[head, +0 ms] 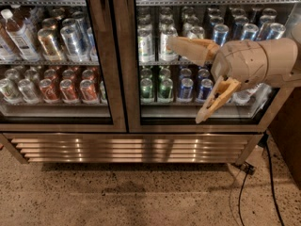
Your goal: Open left fridge door
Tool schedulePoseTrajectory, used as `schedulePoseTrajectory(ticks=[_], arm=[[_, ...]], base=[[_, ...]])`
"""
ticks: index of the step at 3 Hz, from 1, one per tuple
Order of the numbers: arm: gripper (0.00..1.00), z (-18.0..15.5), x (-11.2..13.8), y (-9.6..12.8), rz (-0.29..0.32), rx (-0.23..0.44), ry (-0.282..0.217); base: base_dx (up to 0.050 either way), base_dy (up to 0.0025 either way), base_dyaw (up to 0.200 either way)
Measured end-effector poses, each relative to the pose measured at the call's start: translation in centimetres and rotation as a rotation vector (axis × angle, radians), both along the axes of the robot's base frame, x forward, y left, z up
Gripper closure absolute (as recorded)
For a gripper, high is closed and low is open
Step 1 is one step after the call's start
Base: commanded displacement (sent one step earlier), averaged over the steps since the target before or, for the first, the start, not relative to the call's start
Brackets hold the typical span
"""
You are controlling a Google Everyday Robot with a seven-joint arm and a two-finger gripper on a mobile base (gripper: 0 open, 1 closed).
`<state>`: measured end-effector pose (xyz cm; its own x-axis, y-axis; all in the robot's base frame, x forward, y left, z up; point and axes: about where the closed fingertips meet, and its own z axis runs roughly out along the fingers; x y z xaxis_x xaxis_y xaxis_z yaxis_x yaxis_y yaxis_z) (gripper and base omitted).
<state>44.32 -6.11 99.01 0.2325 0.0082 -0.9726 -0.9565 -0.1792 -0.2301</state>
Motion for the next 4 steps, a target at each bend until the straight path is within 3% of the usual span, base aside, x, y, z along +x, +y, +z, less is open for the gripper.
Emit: schedulePoseTrajectory(ticks=[1,2,3,4], arm=[[0.0,0.23,-0.33,0.69,-0.044,-0.102,-0.035],[0.0,0.23,-0.33,0.69,-0.044,-0.102,-0.035],[0.0,0.21,-0.34,0.91,-0.033,-0.08,-0.011],[0.0,-0.09,-0.2,0.81,-0.037,-0.059,0.069]], base=[[0.0,0.0,0.0],[0.0,0.0,0.0],[0.0,0.0,0.0],[0.0,0.0,0.0]])
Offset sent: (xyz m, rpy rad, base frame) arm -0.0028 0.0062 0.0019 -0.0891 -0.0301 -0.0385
